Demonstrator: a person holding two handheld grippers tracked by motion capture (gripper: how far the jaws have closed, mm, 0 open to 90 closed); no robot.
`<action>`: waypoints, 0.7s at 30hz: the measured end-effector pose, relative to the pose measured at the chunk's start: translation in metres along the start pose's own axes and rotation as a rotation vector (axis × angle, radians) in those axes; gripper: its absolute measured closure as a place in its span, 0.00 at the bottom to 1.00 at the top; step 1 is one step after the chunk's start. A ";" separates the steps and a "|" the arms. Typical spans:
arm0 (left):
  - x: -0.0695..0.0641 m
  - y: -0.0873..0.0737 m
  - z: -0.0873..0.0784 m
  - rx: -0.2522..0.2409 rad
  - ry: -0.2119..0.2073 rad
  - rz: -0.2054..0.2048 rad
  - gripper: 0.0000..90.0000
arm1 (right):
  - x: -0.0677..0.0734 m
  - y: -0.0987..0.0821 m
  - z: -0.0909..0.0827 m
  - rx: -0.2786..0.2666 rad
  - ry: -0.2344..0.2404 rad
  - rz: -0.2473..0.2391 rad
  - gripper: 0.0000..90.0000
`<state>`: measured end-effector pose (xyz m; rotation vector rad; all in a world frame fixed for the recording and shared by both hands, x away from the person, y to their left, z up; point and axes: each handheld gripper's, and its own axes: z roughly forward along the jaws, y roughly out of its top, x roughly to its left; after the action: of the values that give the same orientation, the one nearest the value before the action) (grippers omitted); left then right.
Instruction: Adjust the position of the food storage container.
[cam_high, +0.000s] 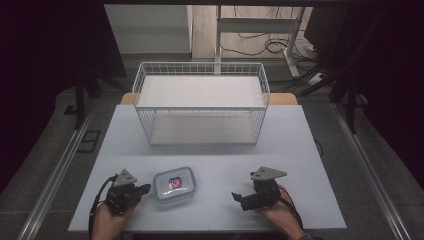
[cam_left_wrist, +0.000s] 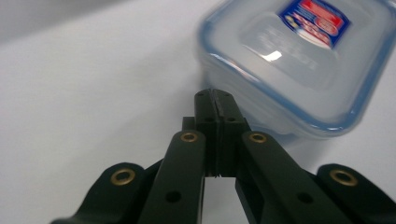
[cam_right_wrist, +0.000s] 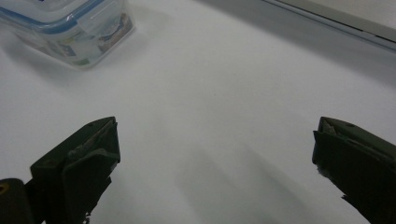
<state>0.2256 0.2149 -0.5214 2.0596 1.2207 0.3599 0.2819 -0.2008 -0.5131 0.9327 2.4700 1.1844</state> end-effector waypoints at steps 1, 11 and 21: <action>0.000 0.000 0.000 0.000 0.000 0.000 1.00 | 0.000 0.000 0.000 0.000 0.000 0.000 0.01; -0.017 0.034 0.031 -0.003 -0.008 0.057 1.00 | -0.001 0.003 0.003 0.028 0.020 0.035 0.03; -0.043 0.053 0.054 -0.010 -0.072 0.119 1.00 | -0.005 0.002 0.002 0.043 0.012 0.051 0.05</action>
<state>0.2677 0.1393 -0.5183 2.1236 1.0550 0.3434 0.2877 -0.2025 -0.5129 1.0093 2.5049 1.1599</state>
